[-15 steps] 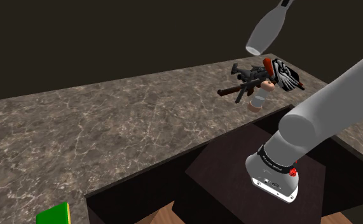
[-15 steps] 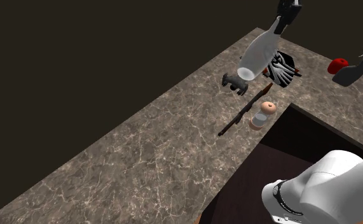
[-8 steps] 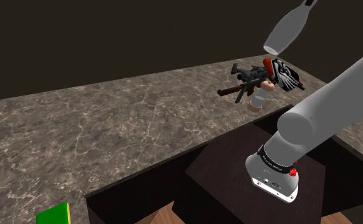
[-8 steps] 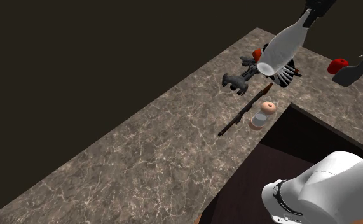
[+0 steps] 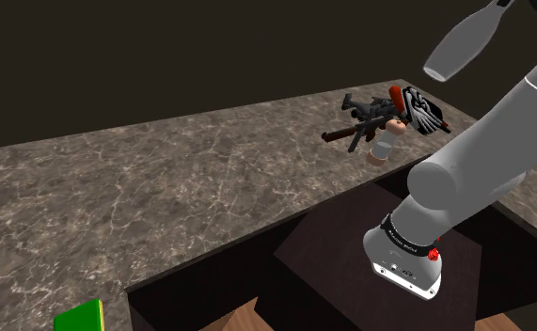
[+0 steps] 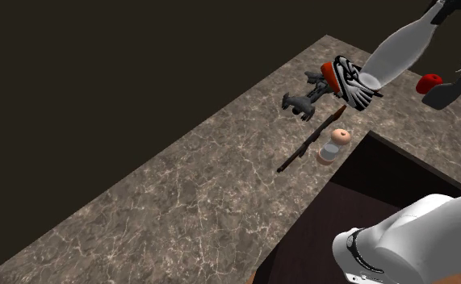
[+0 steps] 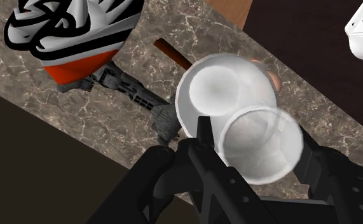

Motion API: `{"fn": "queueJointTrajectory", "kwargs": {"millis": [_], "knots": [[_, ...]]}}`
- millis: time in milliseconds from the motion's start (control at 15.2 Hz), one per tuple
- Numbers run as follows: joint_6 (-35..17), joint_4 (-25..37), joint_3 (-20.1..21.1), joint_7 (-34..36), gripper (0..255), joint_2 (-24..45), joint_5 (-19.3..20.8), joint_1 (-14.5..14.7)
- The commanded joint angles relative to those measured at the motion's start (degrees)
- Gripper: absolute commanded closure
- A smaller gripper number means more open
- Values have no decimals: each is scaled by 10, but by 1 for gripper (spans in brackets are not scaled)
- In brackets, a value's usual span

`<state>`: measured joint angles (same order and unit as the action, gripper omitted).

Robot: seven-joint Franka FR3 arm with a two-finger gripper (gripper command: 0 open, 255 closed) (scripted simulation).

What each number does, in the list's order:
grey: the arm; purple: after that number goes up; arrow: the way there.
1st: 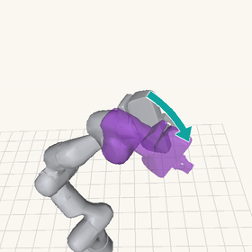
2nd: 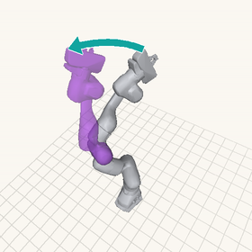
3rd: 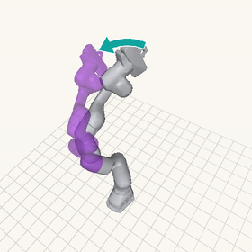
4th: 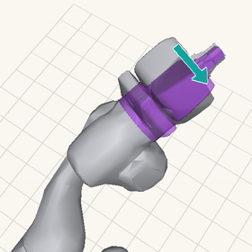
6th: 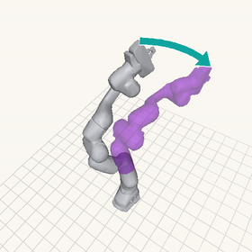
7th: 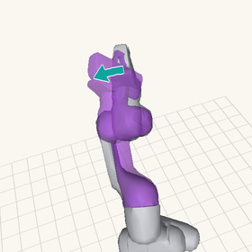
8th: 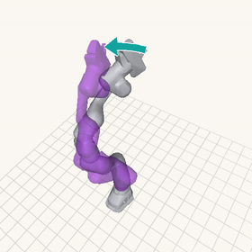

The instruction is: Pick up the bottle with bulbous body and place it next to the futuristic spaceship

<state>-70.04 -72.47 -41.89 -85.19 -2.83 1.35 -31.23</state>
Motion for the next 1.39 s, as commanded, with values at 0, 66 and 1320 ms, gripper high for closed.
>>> {"fn": "queueJointTrajectory", "kwargs": {"millis": [0,66,1320], "knots": [[0,10,-16,-31,255,12,-7,-13],[-10,-8,-12,-26,255,3,-1,-10],[-175,-254,24,27,255,-102,63,-2]]}}
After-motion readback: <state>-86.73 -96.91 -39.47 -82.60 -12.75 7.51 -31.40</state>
